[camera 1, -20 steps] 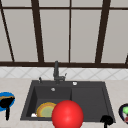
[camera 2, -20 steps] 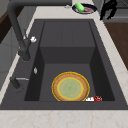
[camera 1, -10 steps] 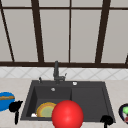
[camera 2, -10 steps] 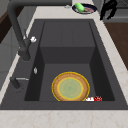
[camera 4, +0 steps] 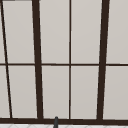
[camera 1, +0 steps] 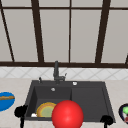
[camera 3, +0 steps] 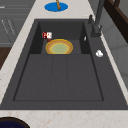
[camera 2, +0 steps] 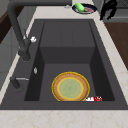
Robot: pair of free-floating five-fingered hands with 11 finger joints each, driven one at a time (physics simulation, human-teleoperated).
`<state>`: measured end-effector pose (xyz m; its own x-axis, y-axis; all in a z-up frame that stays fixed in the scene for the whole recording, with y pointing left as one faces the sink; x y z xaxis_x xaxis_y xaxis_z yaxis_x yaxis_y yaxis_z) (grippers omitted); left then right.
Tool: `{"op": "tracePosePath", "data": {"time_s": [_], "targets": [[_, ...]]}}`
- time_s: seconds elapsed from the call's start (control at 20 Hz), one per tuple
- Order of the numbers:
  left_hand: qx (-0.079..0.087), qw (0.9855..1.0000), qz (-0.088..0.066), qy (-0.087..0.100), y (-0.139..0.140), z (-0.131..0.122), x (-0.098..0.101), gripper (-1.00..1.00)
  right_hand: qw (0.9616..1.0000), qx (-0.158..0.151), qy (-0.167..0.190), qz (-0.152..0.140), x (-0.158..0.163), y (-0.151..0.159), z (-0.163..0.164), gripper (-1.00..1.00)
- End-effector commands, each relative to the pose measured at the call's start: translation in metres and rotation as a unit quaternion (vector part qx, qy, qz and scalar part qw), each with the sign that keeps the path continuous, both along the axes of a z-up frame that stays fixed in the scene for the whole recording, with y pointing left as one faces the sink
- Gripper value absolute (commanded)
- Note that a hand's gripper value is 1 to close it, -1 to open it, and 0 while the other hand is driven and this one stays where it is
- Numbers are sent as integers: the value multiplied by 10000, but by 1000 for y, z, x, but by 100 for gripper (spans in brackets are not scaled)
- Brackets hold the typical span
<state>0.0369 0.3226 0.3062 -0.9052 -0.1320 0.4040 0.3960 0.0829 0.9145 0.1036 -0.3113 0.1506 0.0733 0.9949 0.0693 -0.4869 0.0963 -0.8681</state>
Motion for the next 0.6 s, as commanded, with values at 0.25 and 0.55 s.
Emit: {"op": "tracePosePath", "data": {"time_s": [0.25, 0.55], "targets": [[30, 9999, -18, -104, 0, 0, 0, 0, 9997, 113, 200, 2, 8, -13, -1, -100], [19, 9998, 18, -180, -1, 0, 1, 0, 9997, 190, 133, 104, 20, -34, -3, -100]]}}
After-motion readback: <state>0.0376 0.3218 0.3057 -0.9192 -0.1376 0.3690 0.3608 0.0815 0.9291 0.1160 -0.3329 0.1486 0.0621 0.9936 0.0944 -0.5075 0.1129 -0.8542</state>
